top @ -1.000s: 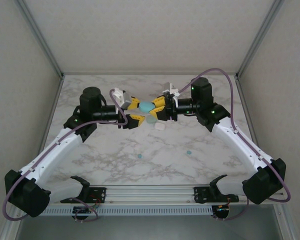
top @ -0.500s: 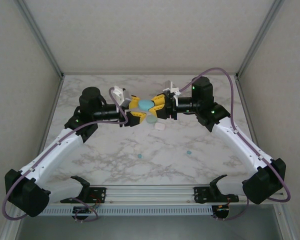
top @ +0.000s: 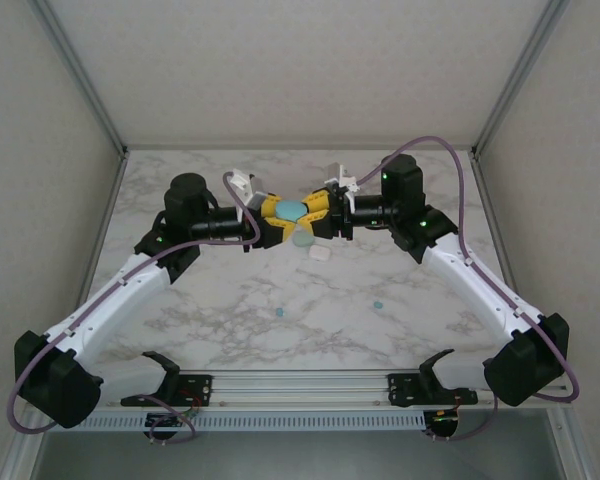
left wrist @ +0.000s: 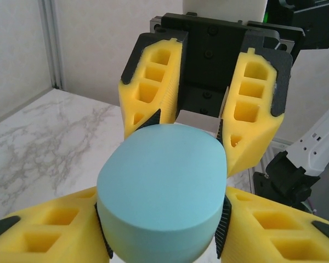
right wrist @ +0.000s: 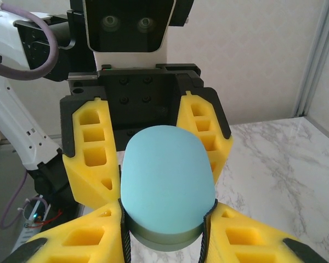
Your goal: Insert wireless bluetooth earbuds into charging case
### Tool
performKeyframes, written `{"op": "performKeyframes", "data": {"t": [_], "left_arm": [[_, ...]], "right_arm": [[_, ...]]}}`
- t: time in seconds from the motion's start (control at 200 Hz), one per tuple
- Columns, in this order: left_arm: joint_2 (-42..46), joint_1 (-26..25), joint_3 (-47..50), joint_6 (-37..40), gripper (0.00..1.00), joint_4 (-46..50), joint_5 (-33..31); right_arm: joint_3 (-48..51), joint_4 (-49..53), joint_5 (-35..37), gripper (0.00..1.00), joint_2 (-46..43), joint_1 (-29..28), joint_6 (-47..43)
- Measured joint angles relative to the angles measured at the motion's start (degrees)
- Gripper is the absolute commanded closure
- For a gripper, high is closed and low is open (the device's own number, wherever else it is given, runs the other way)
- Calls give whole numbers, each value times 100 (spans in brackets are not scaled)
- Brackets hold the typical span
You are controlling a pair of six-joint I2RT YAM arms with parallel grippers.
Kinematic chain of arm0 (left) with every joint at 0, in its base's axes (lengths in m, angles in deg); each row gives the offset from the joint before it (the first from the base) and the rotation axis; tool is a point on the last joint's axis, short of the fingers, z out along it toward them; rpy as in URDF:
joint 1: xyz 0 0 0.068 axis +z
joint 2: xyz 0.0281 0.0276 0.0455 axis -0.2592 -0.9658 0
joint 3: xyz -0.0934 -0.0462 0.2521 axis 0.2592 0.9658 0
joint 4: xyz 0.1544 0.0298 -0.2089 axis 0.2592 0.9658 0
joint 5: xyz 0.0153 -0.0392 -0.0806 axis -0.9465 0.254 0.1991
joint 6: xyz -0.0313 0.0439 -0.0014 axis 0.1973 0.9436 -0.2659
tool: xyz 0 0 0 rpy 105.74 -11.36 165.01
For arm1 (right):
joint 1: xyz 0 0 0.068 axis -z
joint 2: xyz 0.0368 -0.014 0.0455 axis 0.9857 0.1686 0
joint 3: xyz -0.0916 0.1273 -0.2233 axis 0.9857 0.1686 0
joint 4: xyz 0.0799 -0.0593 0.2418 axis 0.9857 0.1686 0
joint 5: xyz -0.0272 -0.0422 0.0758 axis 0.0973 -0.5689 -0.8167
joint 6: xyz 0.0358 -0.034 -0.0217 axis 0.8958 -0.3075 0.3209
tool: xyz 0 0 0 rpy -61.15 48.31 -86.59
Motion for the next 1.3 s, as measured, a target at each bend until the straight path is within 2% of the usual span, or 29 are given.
{"op": "performKeyframes", "data": {"t": [0.285,0.466,0.616,1.296], "left_arm": [[2,2,0,-13,61,7,-42],[2,0,0,42,62,57,-66],[2,-31,0,155,63,118,-114],[13,-70,2,463,64,179,-168]], "right_arm": [[11,2,42,65,0,4,-37],[11,92,107,53,0,0,-35],[11,177,179,49,0,-22,-7],[4,223,304,41,0,-35,586]]}}
